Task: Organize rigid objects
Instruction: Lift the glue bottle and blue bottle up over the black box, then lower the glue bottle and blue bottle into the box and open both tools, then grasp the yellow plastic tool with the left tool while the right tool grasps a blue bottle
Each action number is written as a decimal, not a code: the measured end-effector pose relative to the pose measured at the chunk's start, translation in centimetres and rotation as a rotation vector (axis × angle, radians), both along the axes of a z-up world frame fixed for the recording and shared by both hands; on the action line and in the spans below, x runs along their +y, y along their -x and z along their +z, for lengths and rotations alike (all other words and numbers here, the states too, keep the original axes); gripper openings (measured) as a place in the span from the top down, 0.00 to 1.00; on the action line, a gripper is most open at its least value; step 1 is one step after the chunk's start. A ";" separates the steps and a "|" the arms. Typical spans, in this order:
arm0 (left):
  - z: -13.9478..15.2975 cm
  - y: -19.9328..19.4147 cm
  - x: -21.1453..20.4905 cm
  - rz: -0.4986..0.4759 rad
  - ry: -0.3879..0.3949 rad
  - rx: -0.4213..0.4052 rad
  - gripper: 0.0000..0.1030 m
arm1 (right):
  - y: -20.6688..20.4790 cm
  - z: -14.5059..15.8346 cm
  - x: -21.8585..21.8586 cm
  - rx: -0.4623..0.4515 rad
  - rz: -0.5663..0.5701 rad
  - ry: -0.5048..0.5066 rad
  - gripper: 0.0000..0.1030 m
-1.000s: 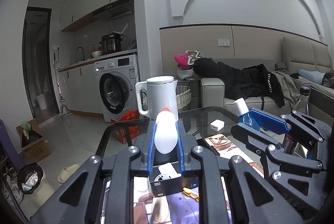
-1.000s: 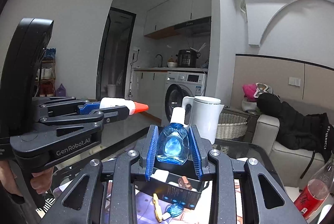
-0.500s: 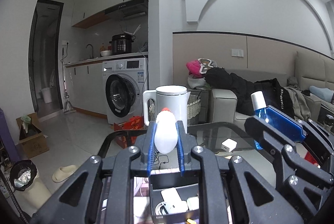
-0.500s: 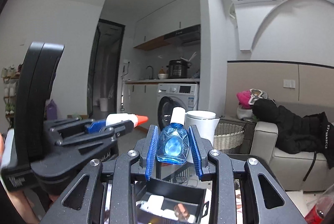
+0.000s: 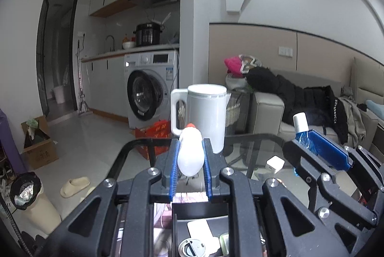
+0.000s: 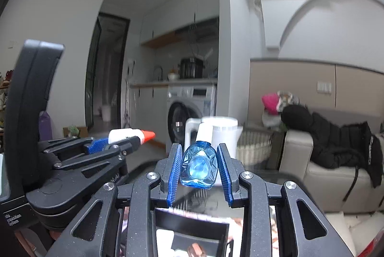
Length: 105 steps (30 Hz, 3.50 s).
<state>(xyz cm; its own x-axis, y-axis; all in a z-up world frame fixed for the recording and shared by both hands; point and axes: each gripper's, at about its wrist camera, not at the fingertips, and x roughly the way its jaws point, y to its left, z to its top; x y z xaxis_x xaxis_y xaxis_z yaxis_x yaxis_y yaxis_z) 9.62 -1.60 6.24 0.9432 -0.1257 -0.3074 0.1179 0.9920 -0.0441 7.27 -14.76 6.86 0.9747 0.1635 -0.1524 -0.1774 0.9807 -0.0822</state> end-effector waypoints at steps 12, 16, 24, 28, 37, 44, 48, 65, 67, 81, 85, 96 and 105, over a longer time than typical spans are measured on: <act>-5.0 -6.4 -1.1 -0.010 -0.035 0.403 0.85 | -6.9 -4.7 -0.8 0.405 -0.027 0.008 0.71; -7.2 -7.7 -1.7 -0.018 -0.070 0.524 0.85 | -7.8 -6.6 -0.8 0.491 -0.023 0.030 0.71; -10.0 -8.7 -2.5 -0.037 -0.110 0.677 0.85 | -9.9 -10.4 -1.2 0.716 -0.011 0.050 0.71; -11.2 -8.9 -3.0 -0.058 -0.139 0.736 0.85 | -10.2 -12.2 -1.4 0.810 0.001 0.049 0.71; -12.0 -8.9 -3.4 -0.068 -0.168 0.756 0.85 | -10.1 -13.2 -1.0 0.854 0.007 0.084 0.71; -11.8 -8.7 -3.1 -0.066 -0.172 0.750 0.83 | -10.1 -13.0 -0.7 0.851 0.002 0.090 0.71; -11.6 -8.5 -3.1 -0.065 -0.188 0.739 0.77 | -9.9 -12.8 -0.5 0.832 -0.015 0.128 0.67; -7.6 -4.9 -2.9 -0.101 -0.117 0.668 0.54 | -6.1 -9.1 -2.2 0.751 0.022 0.089 0.61; -6.9 -3.9 -2.9 -0.120 -0.111 0.658 0.54 | -5.3 -8.5 -2.4 0.745 0.033 0.080 0.61; -7.7 0.5 -3.8 -0.187 -0.061 0.697 0.54 | -1.3 -9.1 -4.3 0.816 0.089 0.047 0.61; -9.2 0.9 -4.6 -0.197 -0.101 0.730 0.53 | -1.1 -11.0 -4.5 0.856 0.081 0.053 0.61; -13.4 -0.8 -6.0 -0.184 -0.110 0.838 0.53 | -2.7 -15.0 -6.1 0.960 0.017 0.002 0.52; -14.3 -2.0 -6.8 -0.192 -0.093 0.864 0.53 | -3.1 -15.2 -7.1 0.957 0.009 -0.012 0.50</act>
